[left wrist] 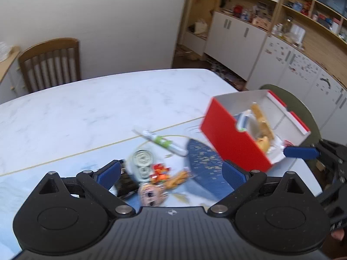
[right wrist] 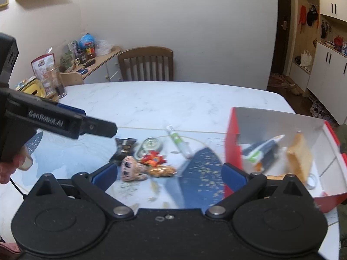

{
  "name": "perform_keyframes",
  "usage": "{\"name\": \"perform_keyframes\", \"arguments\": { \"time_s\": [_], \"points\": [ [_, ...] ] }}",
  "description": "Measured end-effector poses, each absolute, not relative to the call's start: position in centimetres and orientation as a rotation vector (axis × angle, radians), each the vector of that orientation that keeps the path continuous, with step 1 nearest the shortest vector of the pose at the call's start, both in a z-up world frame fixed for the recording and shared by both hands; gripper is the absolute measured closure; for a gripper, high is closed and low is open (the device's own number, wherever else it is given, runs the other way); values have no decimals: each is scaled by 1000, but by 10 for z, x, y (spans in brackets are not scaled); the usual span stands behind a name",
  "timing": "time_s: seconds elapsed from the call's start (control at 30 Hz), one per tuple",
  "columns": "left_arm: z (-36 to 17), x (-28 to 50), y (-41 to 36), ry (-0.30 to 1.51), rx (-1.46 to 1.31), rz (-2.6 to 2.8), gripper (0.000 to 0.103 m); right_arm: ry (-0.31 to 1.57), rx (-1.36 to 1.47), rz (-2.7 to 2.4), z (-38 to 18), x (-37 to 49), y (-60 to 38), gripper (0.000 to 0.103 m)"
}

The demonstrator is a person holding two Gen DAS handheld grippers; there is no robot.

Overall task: Organize objects
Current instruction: 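Move both grippers back toward the remaining items on the table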

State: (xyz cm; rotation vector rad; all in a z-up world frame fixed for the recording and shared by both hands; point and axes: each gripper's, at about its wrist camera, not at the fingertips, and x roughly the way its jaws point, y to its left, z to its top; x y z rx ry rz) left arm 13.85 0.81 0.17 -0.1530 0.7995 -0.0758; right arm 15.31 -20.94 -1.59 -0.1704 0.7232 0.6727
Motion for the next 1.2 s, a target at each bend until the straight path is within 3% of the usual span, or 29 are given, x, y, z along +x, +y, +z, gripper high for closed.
{"name": "perform_keyframes", "arguments": {
  "time_s": [0.47, 1.2],
  "points": [
    [-46, 140, 69, 858, -161, 91, 0, 798, -207, 661, -58, 146, -142, 4],
    [-117, 216, 75, 984, -163, 154, 0, 879, -285, 635, -110, 177, -85, 21]
  ]
}}
